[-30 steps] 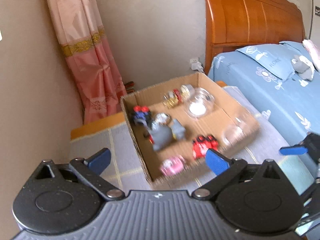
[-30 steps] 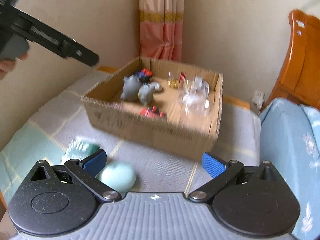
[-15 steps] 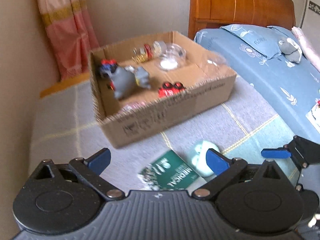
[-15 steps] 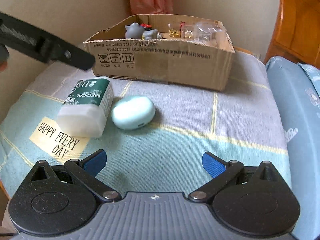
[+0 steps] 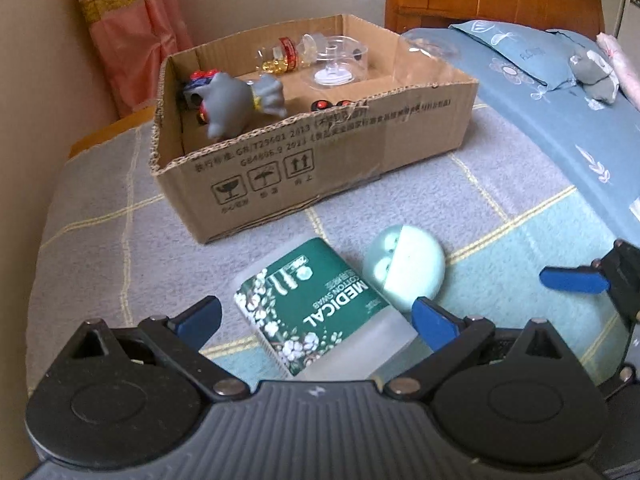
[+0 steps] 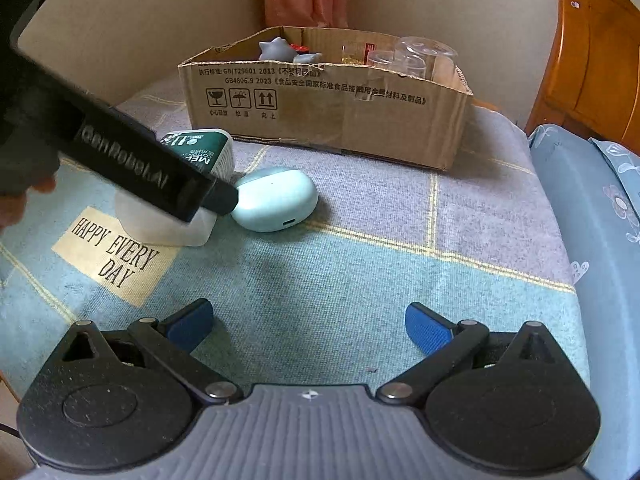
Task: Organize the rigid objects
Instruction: 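Move both tools back to the cotton swab bottle and earbud case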
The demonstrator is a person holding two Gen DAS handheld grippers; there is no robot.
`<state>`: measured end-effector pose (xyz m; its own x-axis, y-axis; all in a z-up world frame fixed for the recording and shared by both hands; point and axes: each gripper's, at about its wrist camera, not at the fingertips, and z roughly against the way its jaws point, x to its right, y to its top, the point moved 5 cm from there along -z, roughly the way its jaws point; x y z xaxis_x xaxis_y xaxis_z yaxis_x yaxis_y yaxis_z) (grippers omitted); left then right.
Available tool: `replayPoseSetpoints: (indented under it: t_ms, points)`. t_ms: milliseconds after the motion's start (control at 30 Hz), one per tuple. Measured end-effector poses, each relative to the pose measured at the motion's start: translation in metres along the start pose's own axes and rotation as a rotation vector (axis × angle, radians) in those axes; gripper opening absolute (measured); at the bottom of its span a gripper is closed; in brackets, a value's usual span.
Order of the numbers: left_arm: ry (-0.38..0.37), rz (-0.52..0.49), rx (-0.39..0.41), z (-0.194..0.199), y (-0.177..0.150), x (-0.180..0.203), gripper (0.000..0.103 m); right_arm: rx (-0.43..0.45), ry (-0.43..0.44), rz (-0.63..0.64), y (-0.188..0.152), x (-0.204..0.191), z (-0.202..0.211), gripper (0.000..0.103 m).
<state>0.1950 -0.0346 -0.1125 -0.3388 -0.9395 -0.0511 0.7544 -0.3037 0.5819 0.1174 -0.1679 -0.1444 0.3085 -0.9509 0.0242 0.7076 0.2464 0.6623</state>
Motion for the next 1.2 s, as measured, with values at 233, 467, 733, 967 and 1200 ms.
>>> replayPoseSetpoints:
  t_ms: [233,467,733,967,1200]
  points:
    - [0.035,0.010,0.005,0.013,-0.016,-0.013,0.101,0.016,-0.002,-0.002,-0.002,0.000,0.001,0.103]
    - [0.074,0.063,0.004,0.023,-0.035,-0.045,0.101,0.023,-0.003,-0.002,-0.002,0.000,0.002,0.103]
    - [0.150,0.130,0.001,0.022,-0.042,-0.088,0.101,0.010,-0.003,0.001,0.001,-0.001,0.000,0.103]
    - [0.080,0.158,0.000,0.019,-0.046,-0.092,0.101,-0.007,0.018,0.026,0.017,-0.004,-0.014,0.103]
    - [-0.017,0.123,0.020,0.015,-0.036,-0.063,0.101,0.007,0.044,0.054,0.041,-0.008,-0.035,0.103]
